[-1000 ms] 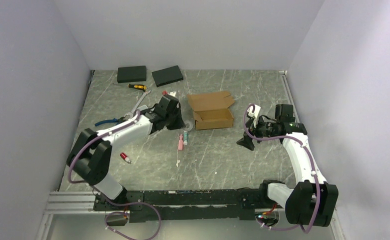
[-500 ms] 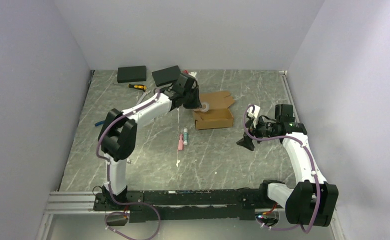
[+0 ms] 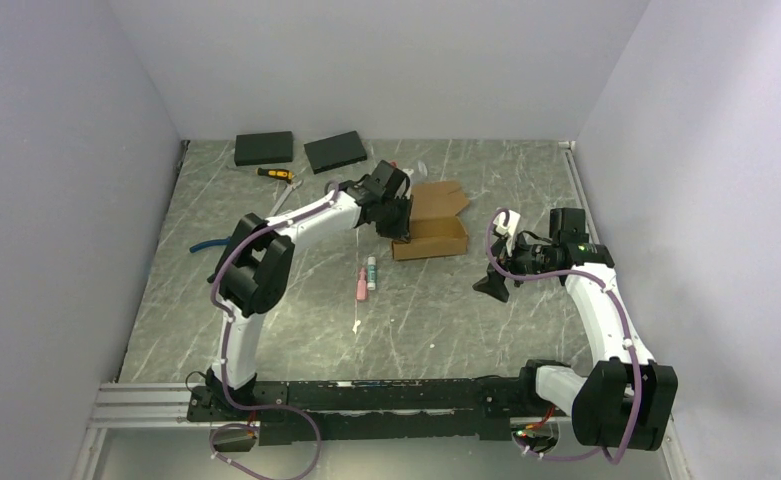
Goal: Fold the paper box
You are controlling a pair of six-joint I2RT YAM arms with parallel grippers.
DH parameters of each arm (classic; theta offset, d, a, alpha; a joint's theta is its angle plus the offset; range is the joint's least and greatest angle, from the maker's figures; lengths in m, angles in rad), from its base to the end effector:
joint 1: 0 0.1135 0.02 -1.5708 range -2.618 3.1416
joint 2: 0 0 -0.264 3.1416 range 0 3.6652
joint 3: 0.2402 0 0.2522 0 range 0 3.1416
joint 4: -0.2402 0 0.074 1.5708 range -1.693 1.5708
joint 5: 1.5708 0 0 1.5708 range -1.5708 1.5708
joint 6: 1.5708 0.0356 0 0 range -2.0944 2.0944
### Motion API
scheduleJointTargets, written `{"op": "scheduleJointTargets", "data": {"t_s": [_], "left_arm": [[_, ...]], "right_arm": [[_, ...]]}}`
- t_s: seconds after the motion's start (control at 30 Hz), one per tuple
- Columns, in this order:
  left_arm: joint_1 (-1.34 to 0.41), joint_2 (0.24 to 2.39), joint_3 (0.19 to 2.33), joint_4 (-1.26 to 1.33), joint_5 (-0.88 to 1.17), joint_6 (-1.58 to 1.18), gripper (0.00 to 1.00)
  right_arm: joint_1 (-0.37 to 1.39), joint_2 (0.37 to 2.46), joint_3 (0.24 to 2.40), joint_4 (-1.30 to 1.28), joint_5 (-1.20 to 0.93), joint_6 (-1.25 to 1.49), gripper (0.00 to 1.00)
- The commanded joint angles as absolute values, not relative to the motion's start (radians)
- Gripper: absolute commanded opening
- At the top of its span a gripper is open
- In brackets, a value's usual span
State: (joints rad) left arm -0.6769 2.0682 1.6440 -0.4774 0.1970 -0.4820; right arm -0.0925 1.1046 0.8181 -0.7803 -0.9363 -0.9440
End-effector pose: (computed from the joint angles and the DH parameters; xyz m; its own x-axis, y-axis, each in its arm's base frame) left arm 0.3554 -0.2945 0.2139 -0.8704 0.1162 -0.4785 0.3447 0.8377 -0.4236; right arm 0.2010 0.0101 0.2544 -0.2421 -0.4597 -0.8544 -0.9012 0.4328 0.0225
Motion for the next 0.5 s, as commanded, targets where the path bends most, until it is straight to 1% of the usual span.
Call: {"op": "scheduleJointTargets", "data": {"t_s": [0.0,0.1,0.27,0.33,0.37,0.47], "left_arm": [[-0.688,2.042,1.637,-0.488,0.232,-0.456,0.02],[-0.688,2.03,1.622,-0.477,0.231,-0.461,0.04],[-0.689,2.0,1.604,-0.474,0.209,-0.465,0.04],[-0.689,1.972,1.585,-0.455,0.18,-0.475,0.09],[-0.685,1.951,1.573,-0.443,0.166,-0.481,0.13],[-0.679,1.893,1.542,-0.405,0.146,-0.494,0.19]], "right_arm": [[-0.086,1.107,0.858,-0.778,-0.966,-0.97,1.0],[-0.086,1.11,0.856,-0.765,-0.955,-0.952,1.0],[-0.086,1.12,0.857,-0.75,-0.944,-0.925,1.0],[-0.086,1.124,0.857,-0.75,-0.943,-0.925,1.0],[-0.086,1.126,0.859,-0.75,-0.943,-0.924,1.0],[-0.086,1.127,0.859,-0.749,-0.942,-0.923,1.0]]}}
